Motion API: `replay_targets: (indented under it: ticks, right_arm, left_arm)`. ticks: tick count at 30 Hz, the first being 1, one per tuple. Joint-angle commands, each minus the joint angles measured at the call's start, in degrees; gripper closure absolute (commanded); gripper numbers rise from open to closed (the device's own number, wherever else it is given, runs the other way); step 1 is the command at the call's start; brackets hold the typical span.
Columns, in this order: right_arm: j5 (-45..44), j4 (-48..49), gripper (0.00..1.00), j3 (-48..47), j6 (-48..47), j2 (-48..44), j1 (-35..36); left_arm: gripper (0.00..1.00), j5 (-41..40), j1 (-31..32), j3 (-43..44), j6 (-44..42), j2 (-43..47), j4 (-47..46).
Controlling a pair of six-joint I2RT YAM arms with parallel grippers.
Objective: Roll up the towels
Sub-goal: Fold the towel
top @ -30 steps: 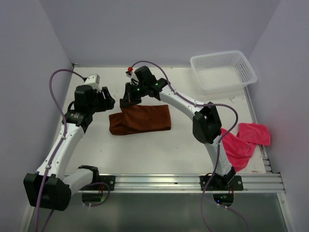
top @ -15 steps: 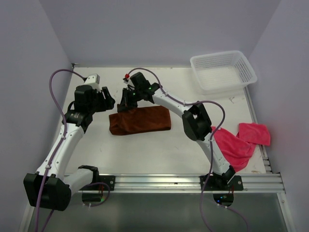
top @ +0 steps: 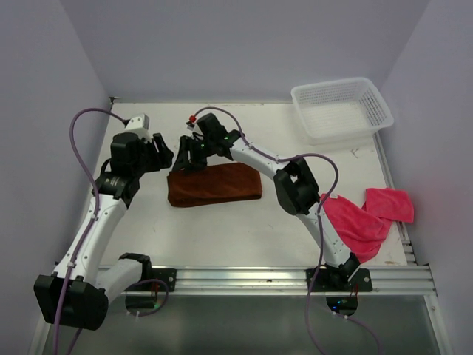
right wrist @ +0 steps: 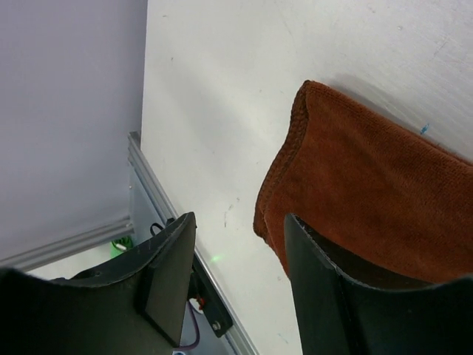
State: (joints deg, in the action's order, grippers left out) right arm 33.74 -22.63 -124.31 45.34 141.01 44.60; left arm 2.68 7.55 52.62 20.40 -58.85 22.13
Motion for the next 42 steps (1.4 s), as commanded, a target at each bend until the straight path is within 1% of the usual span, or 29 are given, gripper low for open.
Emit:
replay_targets:
  ticks: [1,4,9,10,11,12,13,14,15,16,17,19,20,22,26,27,28,29,32,39,42]
  right_arm:
    - [-0.51,-1.18,0.45,0.38,-2.18,-5.39,-0.65]
    - [-3.06,-1.54,0.46,6.52,-3.94,-11.53,-2.41]
    - [-7.44,-1.36,0.51,21.72,-8.51,-22.77,-6.88]
    - [-8.33,-1.54,0.52,24.18,-9.39,-26.63,-7.50]
    - [-9.03,-1.62,0.52,28.82,-10.96,-29.01,-8.90]
    - [-10.08,-1.54,0.53,31.21,-11.67,-30.95,-9.79]
    - [-10.44,-1.28,0.54,33.76,-12.20,-34.97,-10.58]
    - [-10.71,-0.49,0.56,38.92,-12.82,-36.84,-12.41]
    - [-11.14,0.04,0.59,41.58,-13.00,-38.51,-13.39]
    - [-11.32,0.39,0.64,43.96,-13.26,-40.44,-14.44]
    - [-11.50,0.83,0.66,48.33,-13.96,-43.33,-16.54]
    - [-11.76,1.71,0.72,52.57,-14.40,-46.16,-18.31]
    - [-11.50,3.28,0.76,56.25,-14.40,-48.26,-19.97]
    - [-10.45,5.39,0.82,60.22,-14.49,-49.69,-20.95]
    - [-9.92,6.64,0.83,62.69,-15.98,-51.01,-21.57]
    - [-9.48,7.77,0.84,63.05,-16.33,-49.79,-21.48]
    - [-9.48,8.04,0.84,63.05,-16.51,-49.78,-21.48]
    - [-9.13,8.48,0.85,63.14,-16.51,-49.17,-21.66]
    - [-7.55,10.06,0.87,62.88,-16.16,-46.80,-21.66]
    - [-6.32,11.73,0.88,62.70,-16.16,-43.19,-21.75]
    - [-5.96,12.44,0.89,62.87,-16.07,-41.96,-21.75]
  left_arm:
    - [0.39,-1.18,-0.26,-0.06,0.08,0.93,-1.56]
    - [0.39,-1.27,-0.26,-0.15,0.08,0.67,-1.65]
    - [0.39,0.04,0.01,-0.33,-0.01,-0.91,-1.92]
    - [0.39,0.40,0.27,-0.41,-0.01,-1.26,-2.09]
    - [0.39,1.01,0.36,-0.41,-0.01,-1.62,-2.18]
    - [0.39,1.54,0.45,-0.59,-0.10,-2.14,-2.44]
    - [0.39,2.24,0.71,-0.59,-0.19,-2.32,-2.79]
    - [0.39,3.46,0.88,-0.76,-0.19,-2.67,-3.06]
    - [0.39,4.08,0.97,-1.20,-0.28,-3.11,-3.41]
    - [0.40,4.79,1.41,-1.38,-0.36,-3.55,-4.11]
    - [0.41,5.58,1.59,-1.55,-0.28,-3.73,-4.46]
    - [0.44,6.72,2.02,-1.99,0.34,-5.04,-5.25]
    - [0.48,7.25,2.12,-2.17,0.60,-5.57,-5.26]
    - [0.56,7.95,2.81,-2.43,1.74,-6.98,-5.52]
    - [0.64,6.56,3.96,-2.61,2.71,-9.00,-5.08]
    - [0.71,6.73,4.14,-5.05,4.02,-10.39,-7.17]
    - [0.71,6.73,4.14,-5.07,4.03,-10.41,-7.19]
    - [0.77,6.64,4.22,-5.59,4.29,-11.02,-7.36]
    - [0.82,5.50,4.93,-7.08,5.52,-13.39,-8.50]
    - [0.83,0.76,7.12,-12.80,8.77,-15.07,-12.20]
    - [0.86,-1.97,7.21,-14.82,9.65,-14.89,-12.29]
